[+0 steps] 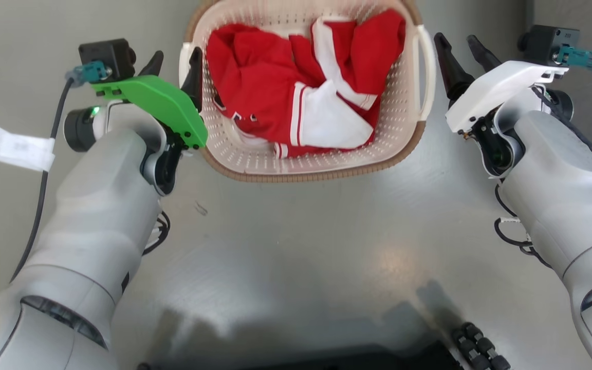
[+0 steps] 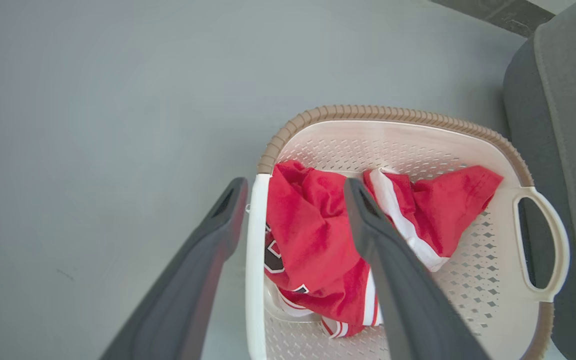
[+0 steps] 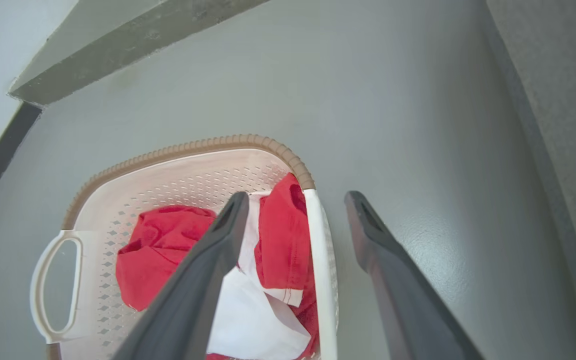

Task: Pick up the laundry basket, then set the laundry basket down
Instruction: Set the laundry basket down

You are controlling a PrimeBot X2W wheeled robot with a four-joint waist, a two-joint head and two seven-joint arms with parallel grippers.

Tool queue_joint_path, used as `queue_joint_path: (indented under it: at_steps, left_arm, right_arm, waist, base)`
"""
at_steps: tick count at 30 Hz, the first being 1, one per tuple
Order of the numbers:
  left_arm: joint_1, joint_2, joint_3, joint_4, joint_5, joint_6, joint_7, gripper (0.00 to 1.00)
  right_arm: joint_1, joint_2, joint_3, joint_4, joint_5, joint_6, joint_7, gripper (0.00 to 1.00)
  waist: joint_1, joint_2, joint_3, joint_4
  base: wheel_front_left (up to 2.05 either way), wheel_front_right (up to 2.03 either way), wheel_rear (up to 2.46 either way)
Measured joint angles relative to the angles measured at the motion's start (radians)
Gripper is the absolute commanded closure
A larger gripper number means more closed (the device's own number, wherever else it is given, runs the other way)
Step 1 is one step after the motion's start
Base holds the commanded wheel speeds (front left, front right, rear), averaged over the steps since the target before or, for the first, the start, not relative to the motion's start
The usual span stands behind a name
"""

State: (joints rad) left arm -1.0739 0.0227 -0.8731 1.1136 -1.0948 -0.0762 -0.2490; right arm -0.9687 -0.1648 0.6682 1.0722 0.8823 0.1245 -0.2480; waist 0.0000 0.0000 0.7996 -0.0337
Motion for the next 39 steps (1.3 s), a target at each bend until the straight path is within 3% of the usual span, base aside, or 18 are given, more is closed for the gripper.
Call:
queue_joint_path:
  at_steps: [20, 39]
  left_arm:
    - [0.17, 0.049, 0.182, -0.157, 0.086, -0.013, -0.003, 0.0]
    - [0.405, 0.084, 0.36, -0.366, 0.263, -0.013, -0.003, 0.0]
  right_arm:
    - [0.159, -0.042, -0.119, -0.193, -0.084, 0.0, -0.004, 0.0]
    - [0.378, -0.035, -0.244, -0.371, -0.198, 0.0, -0.004, 0.0]
  waist:
    - [0.0, 0.0, -0.25, -0.011]
    - [-0.0001, 0.0, -0.494, -0.003]
  base:
    - [0.0, 0.0, 0.0]
    - [0.0, 0.0, 0.0]
